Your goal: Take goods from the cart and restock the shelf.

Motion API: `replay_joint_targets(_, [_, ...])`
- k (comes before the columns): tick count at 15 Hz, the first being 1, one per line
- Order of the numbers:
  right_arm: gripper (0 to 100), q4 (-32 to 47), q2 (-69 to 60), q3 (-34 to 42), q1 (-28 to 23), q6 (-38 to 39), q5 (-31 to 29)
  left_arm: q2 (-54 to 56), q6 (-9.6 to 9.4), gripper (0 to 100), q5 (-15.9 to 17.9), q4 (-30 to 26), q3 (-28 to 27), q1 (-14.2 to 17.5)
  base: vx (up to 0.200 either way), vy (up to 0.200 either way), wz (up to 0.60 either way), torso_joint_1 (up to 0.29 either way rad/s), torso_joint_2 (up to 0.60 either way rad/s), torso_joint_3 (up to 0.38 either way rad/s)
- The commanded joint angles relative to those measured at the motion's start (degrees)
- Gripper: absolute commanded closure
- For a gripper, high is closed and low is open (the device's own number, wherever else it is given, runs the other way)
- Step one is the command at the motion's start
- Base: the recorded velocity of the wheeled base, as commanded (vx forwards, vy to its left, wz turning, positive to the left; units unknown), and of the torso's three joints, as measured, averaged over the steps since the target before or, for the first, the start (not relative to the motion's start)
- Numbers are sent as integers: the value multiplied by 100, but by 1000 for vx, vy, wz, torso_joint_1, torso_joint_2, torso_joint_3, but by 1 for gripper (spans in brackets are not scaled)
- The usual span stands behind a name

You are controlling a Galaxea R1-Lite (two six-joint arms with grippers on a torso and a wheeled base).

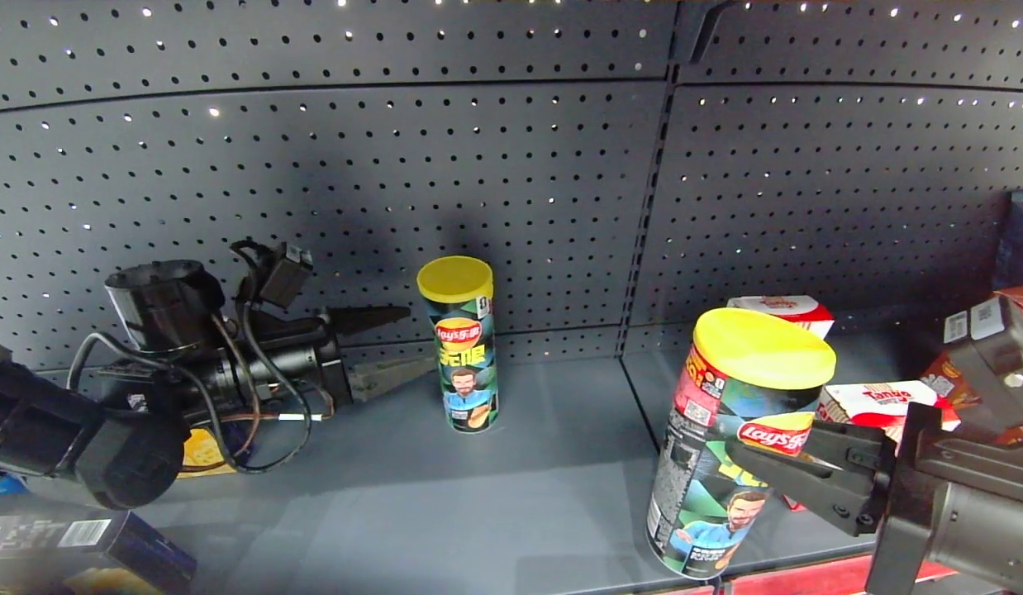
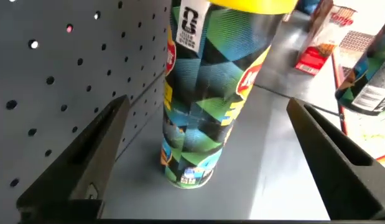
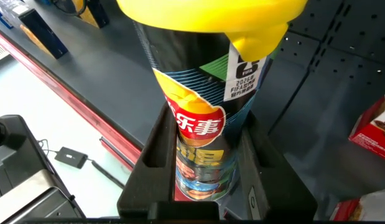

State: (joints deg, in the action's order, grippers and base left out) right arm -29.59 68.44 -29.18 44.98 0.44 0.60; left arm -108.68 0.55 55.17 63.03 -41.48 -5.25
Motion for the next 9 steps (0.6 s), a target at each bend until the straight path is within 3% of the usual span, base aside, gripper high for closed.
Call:
replay_joint_targets(1, [100, -3, 29, -8, 2, 0, 2, -250, 103, 0, 37, 140, -35, -11, 0, 0, 0, 0, 0, 0])
replay_joint_targets(3, [100, -12, 29, -17, 2, 0, 2, -365, 191, 0, 81, 280, -35, -46, 0, 0, 0, 0, 0, 0])
replay_joint_targets(9, [100, -3, 29, 0, -7, 0, 2, -874, 191, 0, 503, 316, -360, -151, 0, 0, 0, 0, 0, 0])
